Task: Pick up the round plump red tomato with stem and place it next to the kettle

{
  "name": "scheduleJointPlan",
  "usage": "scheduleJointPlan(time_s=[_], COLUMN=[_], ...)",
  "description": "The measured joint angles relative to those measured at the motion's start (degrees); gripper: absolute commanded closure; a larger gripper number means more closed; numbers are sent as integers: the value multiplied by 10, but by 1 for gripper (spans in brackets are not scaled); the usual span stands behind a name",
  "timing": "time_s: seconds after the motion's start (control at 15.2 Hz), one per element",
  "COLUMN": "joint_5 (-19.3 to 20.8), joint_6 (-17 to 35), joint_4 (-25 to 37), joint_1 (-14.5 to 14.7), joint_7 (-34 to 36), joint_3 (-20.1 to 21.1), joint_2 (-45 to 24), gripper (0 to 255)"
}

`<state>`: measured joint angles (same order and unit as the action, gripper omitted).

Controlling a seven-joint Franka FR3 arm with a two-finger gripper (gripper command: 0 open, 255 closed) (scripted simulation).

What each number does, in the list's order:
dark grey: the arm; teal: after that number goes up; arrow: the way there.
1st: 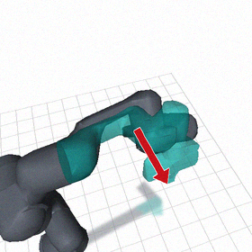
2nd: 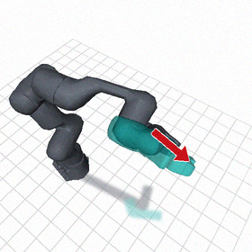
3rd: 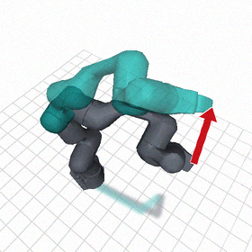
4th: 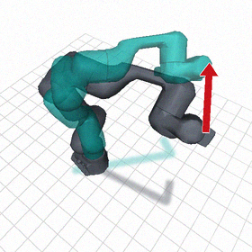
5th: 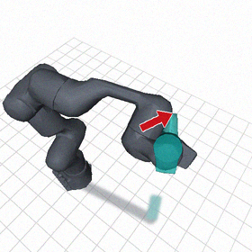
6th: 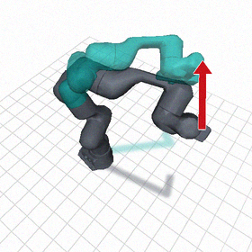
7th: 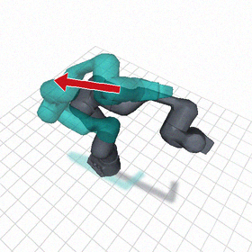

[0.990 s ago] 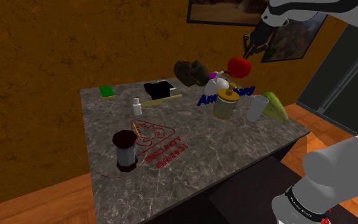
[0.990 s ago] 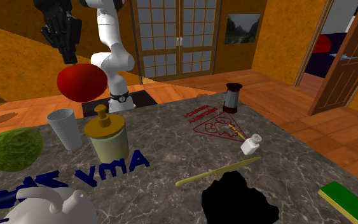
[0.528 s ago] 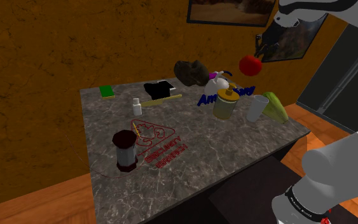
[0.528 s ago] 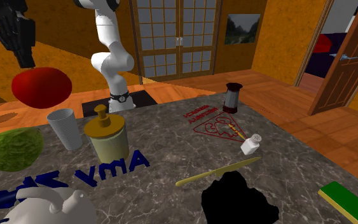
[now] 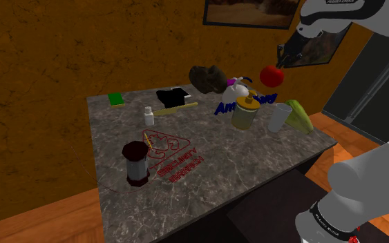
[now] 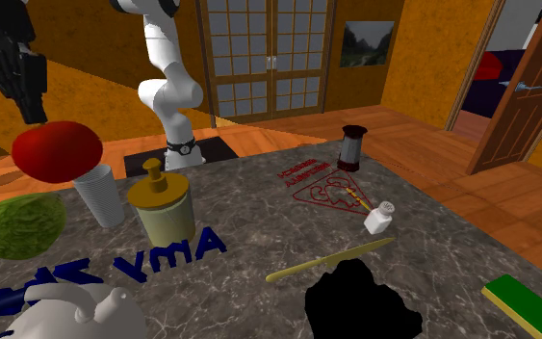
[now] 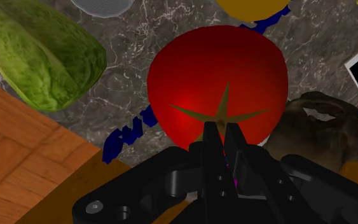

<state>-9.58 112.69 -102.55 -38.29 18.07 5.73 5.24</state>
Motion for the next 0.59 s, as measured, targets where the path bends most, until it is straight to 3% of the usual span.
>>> scheduleJointPlan(time_s=[0.59], joint_5=[-6], joint_6=[70], joint_4=[-73], joint_1=[1], joint_7=[-10], joint_3=[1], joint_2=[2], gripper=[255])
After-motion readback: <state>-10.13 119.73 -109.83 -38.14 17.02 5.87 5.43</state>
